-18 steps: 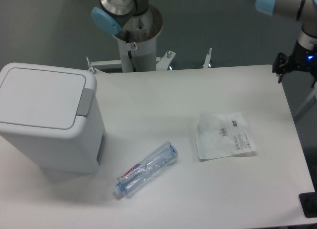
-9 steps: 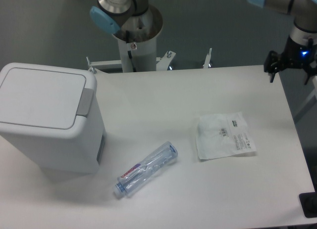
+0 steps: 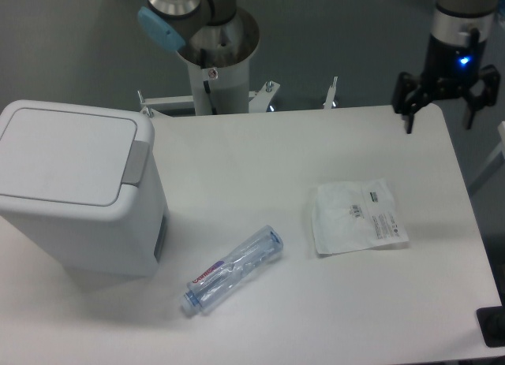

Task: Open the trash can
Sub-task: 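Swing the open gripper across the table toward the white trash can, then lower the gripper onto the lid edge of the white trash can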

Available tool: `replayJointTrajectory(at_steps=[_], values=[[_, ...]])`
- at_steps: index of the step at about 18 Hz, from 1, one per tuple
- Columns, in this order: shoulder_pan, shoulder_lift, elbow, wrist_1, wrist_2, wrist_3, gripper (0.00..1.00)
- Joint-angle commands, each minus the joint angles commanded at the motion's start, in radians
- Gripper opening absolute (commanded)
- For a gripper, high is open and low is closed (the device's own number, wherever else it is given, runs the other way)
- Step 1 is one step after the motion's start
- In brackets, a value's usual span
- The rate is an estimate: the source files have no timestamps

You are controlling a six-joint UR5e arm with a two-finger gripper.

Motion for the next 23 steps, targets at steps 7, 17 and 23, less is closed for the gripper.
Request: replayJointTrajectory(at_steps=[7, 17, 23], values=[[-0.114, 0.023, 0.000, -0.183, -0.087, -0.122, 1.00], [-0.212, 0.054, 0.005, -0.184, -0.149, -0.298, 1.00], [-0.359, 0.028, 0.028, -0.163, -0.156, -0.418, 1.00]])
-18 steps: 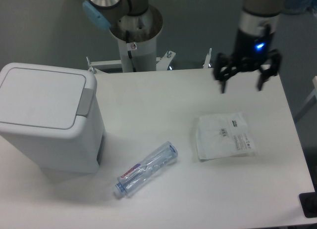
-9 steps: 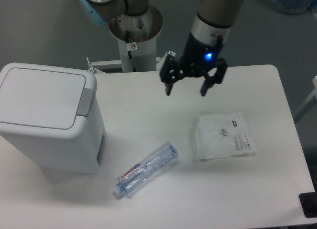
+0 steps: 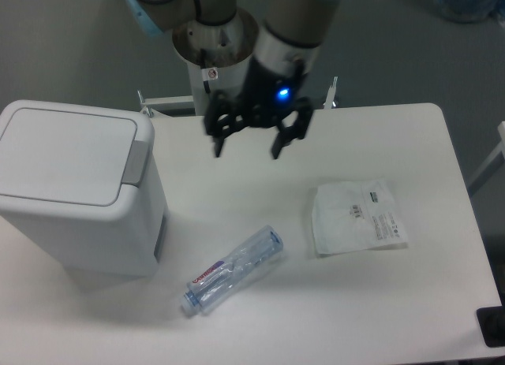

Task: Open the trash can
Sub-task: 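Lower the gripper onto the lid edge of the white trash can, then lift the trash can lid upward with the gripper and pull away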

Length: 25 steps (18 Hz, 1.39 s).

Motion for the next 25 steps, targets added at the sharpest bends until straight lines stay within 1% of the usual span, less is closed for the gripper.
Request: replayJointTrajectory(at_steps=[3, 5, 10, 17, 25], values=[[-0.034, 0.000, 0.000, 0.008, 0.000, -0.019, 1.00], [-0.045, 0.005, -0.011, 0.008, 0.000, -0.020, 1.00], [-0.052, -0.006, -0.021, 0.008, 0.002, -0.020, 1.00], [-0.071, 0.002, -0.066, 0.009, 0.006, -0.022, 1.00], [-0.071, -0.008, -0.063, 0.017, 0.008, -0.020, 1.00]])
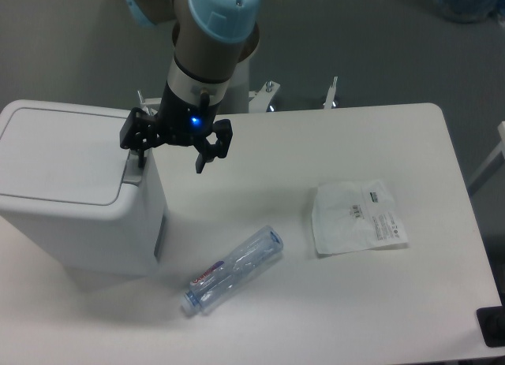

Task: Open the trash can

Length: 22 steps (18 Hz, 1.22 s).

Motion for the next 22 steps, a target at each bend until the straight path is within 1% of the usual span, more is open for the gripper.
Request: replayJointTrajectory(at_steps=[6, 8, 11, 12, 13, 15, 16, 18, 21, 22], values=[[0.000, -0.003, 0.009, -0.002, 0.003, 0.000, 1.00], [0.002, 0.005, 0.014, -0.002, 0.003, 0.000, 1.00], [0.023, 0.009, 0.050, 0.000, 0.008, 0.012, 1.00], [0.041, 0.009, 0.066, 0.006, 0.006, 0.015, 1.00], [0.081, 0.009, 0.083, 0.044, 0.006, 0.024, 1.00], [0.145, 0.006, 0.083, 0.121, 0.008, 0.031, 1.00], [0.181, 0.002, 0.083, 0.141, 0.008, 0.034, 1.00], [0.244, -0.006, 0.081, 0.152, 0.017, 0.086, 1.00], [0.320, -0.041, 0.077, 0.158, 0.086, 0.249, 1.00], [0.342, -0.064, 0.078, 0.167, 0.118, 0.308, 1.00]])
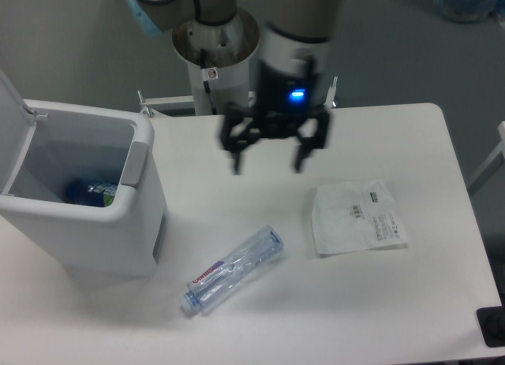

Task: Open the trash can

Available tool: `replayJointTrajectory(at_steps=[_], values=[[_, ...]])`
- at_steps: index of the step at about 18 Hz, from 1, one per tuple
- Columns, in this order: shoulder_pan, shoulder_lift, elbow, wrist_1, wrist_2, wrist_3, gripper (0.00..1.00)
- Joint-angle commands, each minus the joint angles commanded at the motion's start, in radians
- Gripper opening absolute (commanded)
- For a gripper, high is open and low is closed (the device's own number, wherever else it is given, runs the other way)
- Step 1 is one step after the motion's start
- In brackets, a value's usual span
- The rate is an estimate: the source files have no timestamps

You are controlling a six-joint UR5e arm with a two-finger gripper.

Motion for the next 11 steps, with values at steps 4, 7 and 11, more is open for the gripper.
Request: replayJointTrajectory(at_steps=[4, 7, 11], values=[[0.071, -0.077, -0.002, 0.109, 0.051, 0.128, 1.00], [0.107, -0.137, -0.005, 0.176, 0.060, 0.250, 1.00], [0.115, -0.184, -0.034, 0.178, 0.149, 0.438, 1.00]])
